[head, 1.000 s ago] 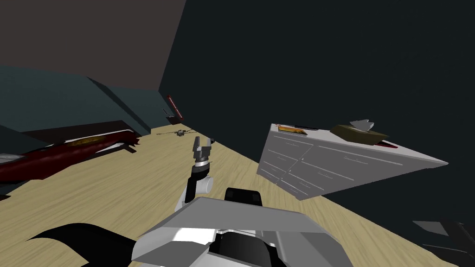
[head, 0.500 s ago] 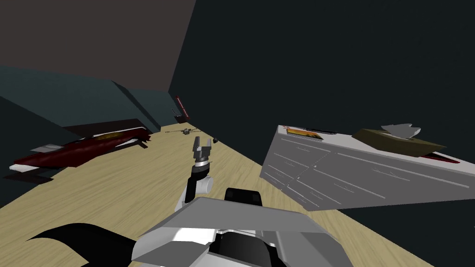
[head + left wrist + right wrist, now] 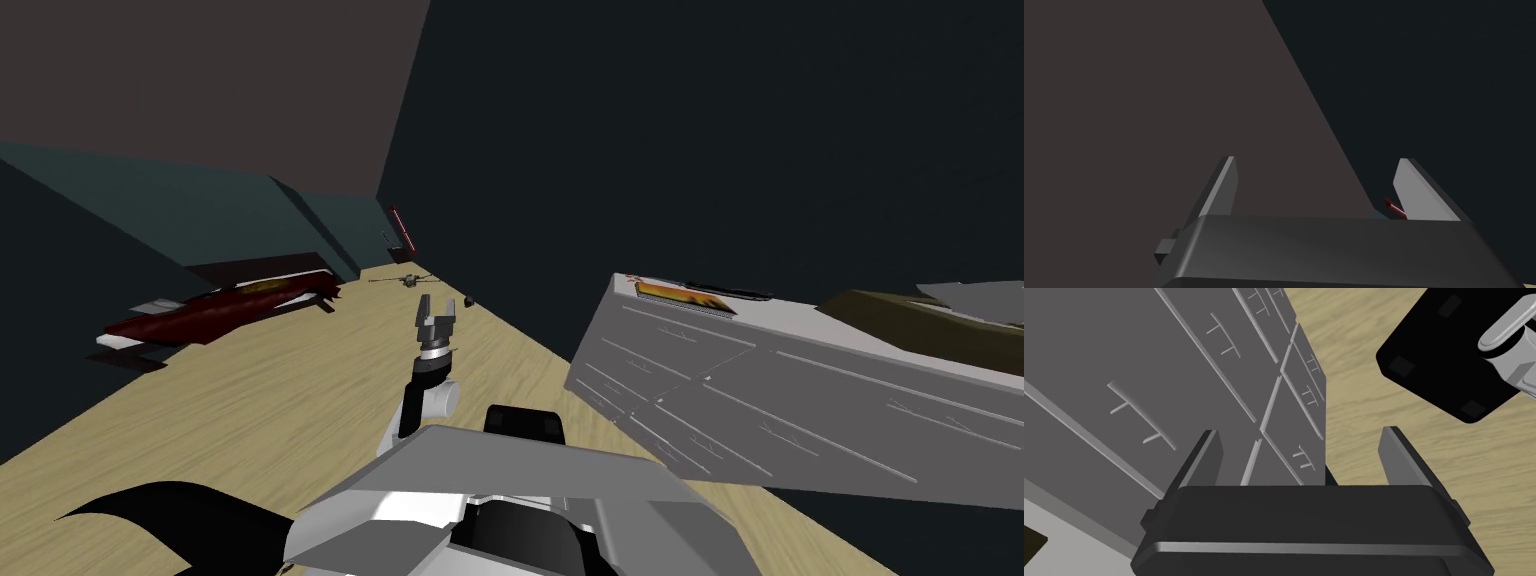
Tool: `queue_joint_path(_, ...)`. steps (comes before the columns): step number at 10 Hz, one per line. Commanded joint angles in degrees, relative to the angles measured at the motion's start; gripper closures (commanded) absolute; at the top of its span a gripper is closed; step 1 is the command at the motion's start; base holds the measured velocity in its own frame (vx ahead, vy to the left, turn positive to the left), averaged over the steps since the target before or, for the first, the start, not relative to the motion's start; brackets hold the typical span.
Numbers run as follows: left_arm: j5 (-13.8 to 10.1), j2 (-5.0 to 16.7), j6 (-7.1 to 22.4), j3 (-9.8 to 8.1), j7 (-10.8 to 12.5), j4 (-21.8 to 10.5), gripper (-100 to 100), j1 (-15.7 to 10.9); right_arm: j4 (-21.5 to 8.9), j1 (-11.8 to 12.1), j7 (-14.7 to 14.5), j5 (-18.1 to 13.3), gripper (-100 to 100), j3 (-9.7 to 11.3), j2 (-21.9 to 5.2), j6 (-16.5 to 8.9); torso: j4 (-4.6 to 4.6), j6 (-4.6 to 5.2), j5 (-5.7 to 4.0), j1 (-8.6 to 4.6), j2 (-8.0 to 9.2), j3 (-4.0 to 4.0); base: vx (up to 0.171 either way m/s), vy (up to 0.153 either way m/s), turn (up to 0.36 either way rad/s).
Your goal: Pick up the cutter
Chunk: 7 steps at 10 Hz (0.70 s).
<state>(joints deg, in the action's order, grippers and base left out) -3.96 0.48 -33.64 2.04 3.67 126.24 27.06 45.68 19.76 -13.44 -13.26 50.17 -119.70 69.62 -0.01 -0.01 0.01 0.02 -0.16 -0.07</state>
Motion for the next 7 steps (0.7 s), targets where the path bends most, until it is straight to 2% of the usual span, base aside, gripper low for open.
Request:
queue_joint_path(1, 0.0, 0.0, 0.0, 0.0, 0.0, 0.0, 0, 0.0, -2.86, -0.38, 0.25, -2.86, -100, -2.37, 0.8, 1.63, 0.0, 0.0, 0.0, 0.0, 0.0, 0.0, 0.082, -0.007, 0.169)
queue_joint_path(2, 0.0, 0.0, 0.0, 0.0, 0.0, 0.0, 0, 0.01, -3.17, -0.38, 0.25, -3.04, -100, -2.37, 0.8, 1.63, -0.02, 0.04, -0.05, -0.03, -0.09, -0.06, 0.051, 0.0, -0.001)
queue_joint_path(3, 0.0, 0.0, 0.0, -0.01, 0.0, 0.0, 0, 0.01, -5.43, -1.58, -0.71, -3.19, -100, -1.31, -0.24, 3.08, 0.0, 0.08, -0.06, -0.04, -0.01, -0.01, 0.113, -0.008, 0.217)
queue_joint_path(4, 0.0, 0.0, 0.0, 0.0, 0.0, 0.0, 0, 0.01, -7.82, -2.76, -1.66, -3.3, -100, -0.34, -0.88, 4.46, -0.05, 0.0, -0.04, -0.05, -0.19, -0.11, 0.196, -0.023, 0.321)
queue_joint_path(5, 0.0, 0.0, 0.0, 0.0, 0.0, 0.0, 0, 0.02, -8.46, -2.76, -1.66, -3.3, -100, -0.34, -0.88, 4.46, -0.12, -0.01, -0.04, -0.08, -0.48, -0.29, 0.163, -0.03, 0.172)
queue_joint_path(7, 0.0, 0.01, 0.0, -0.01, 0.0, 0.01, 0, 0.02, -12.7, -4.95, -3.46, -3.44, -100, 1.34, -1.16, 6.97, -0.15, -0.01, -0.1, -0.27, -0.55, -0.33, 0.206, -0.095, 0.303)
